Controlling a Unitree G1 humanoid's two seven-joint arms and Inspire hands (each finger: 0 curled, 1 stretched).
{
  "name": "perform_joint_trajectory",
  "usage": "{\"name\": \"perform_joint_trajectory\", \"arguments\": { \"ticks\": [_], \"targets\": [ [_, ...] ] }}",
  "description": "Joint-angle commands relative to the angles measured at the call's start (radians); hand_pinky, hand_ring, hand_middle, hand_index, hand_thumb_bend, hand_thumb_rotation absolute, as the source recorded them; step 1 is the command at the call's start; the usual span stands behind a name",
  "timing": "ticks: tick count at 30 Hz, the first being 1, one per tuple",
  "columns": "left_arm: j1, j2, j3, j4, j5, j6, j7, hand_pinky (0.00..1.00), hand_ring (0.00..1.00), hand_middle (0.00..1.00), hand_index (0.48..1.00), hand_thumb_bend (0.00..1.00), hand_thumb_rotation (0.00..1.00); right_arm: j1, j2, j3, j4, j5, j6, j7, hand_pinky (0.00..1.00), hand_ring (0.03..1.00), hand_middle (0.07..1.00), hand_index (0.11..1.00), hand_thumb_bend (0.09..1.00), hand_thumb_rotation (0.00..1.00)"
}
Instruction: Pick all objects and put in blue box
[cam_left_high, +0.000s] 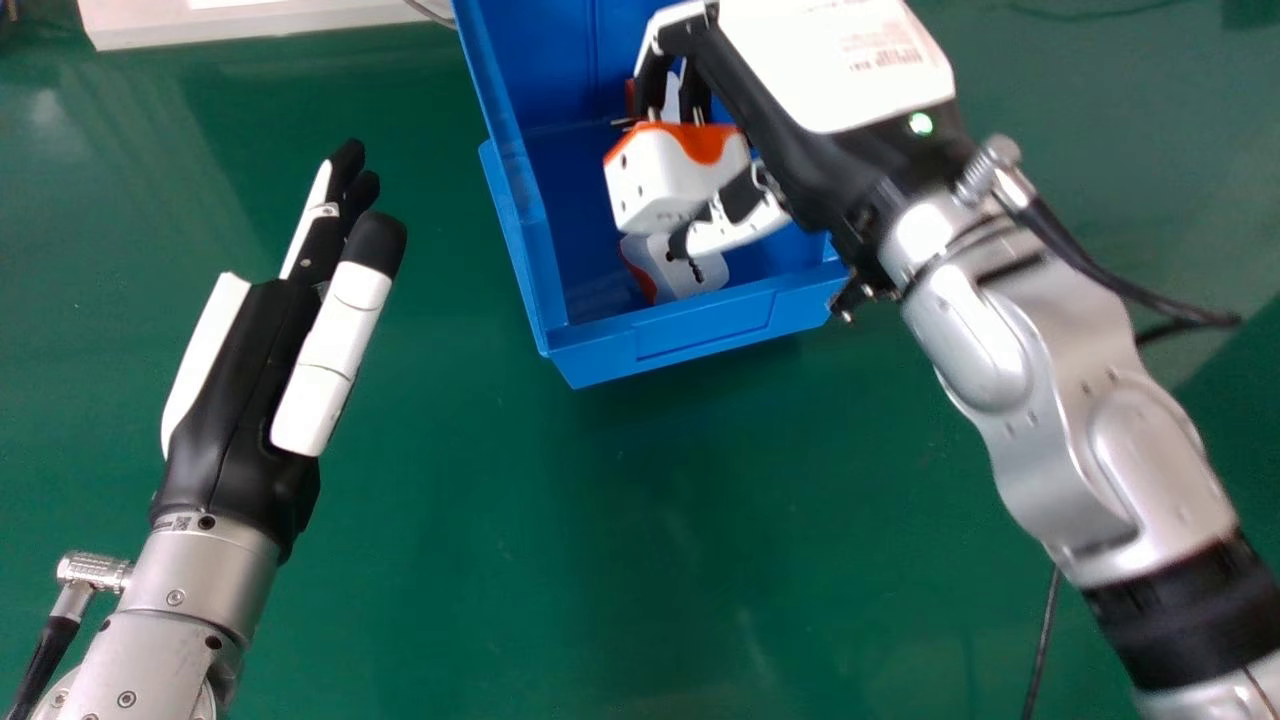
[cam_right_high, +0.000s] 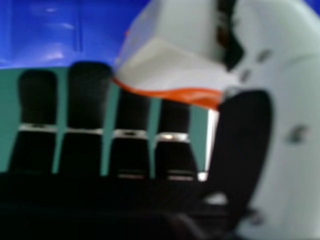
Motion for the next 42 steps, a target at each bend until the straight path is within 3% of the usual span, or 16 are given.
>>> {"name": "perform_joint_trajectory", "arguments": {
  "ticks": [1,4,7,10,16,21,27,30,36,42],
  "targets": [
    [0.006,0.005,0.007,-0.033,-0.016,-0.001,-0.003,0.98,1.00,1.00,1.000,0.86,1.00,-0.091,0.017,0.013,0.076,-0.010,0.012,-0.044,0.33,0.432,0.531,0.516,0.494,0.00],
    [0.011,0.000,0.012,-0.040,-0.044,0.006,-0.013,0.98,1.00,1.00,1.000,0.86,1.00,-0.168,0.031,0.047,0.205,-0.021,0.027,-0.069,0.33,0.432,0.531,0.518,0.493,0.00],
    [0.015,0.001,0.014,-0.046,-0.059,0.009,-0.014,0.97,1.00,1.00,1.000,0.85,1.00,-0.229,0.038,0.076,0.304,-0.018,0.032,-0.082,0.33,0.432,0.531,0.519,0.494,0.00],
    [0.028,0.000,0.009,-0.069,-0.059,0.015,-0.010,0.97,1.00,1.00,1.000,0.84,1.00,-0.288,0.046,0.095,0.396,-0.007,0.031,-0.089,0.33,0.433,0.531,0.519,0.494,0.00],
    [0.043,-0.011,-0.004,-0.079,-0.054,0.008,-0.001,0.96,1.00,1.00,1.000,0.83,1.00,-0.392,0.061,0.147,0.614,-0.011,0.011,-0.166,0.34,0.444,0.526,0.492,0.496,0.00],
    [0.064,-0.020,-0.016,-0.107,-0.049,0.009,0.008,0.96,1.00,1.00,1.000,0.84,1.00,-0.419,0.071,0.197,0.738,-0.013,-0.010,-0.240,0.35,0.460,0.523,0.465,0.497,0.00],
    [0.077,-0.022,-0.027,-0.123,-0.042,0.010,0.017,0.95,1.00,1.00,1.000,0.87,1.00,-0.428,0.086,0.216,0.803,0.015,0.002,-0.244,0.39,0.477,0.524,0.437,0.502,0.00],
    [0.079,-0.020,-0.026,-0.123,-0.042,0.009,0.017,0.95,1.00,1.00,1.000,0.87,1.00,-0.425,0.082,0.216,0.799,0.029,0.003,-0.242,0.41,0.492,0.529,0.438,0.506,0.00],
    [0.077,-0.019,-0.023,-0.119,-0.046,0.010,0.016,0.94,1.00,1.00,1.000,0.88,1.00,-0.403,0.085,0.209,0.803,0.053,-0.008,-0.289,0.42,0.471,0.512,0.465,0.518,0.10],
    [0.074,-0.018,-0.023,-0.121,-0.047,0.014,0.017,0.94,1.00,1.00,1.000,0.89,1.00,-0.379,0.112,0.173,0.804,0.129,0.035,-0.272,0.40,0.475,0.536,0.472,0.509,0.05]
  ]
}}
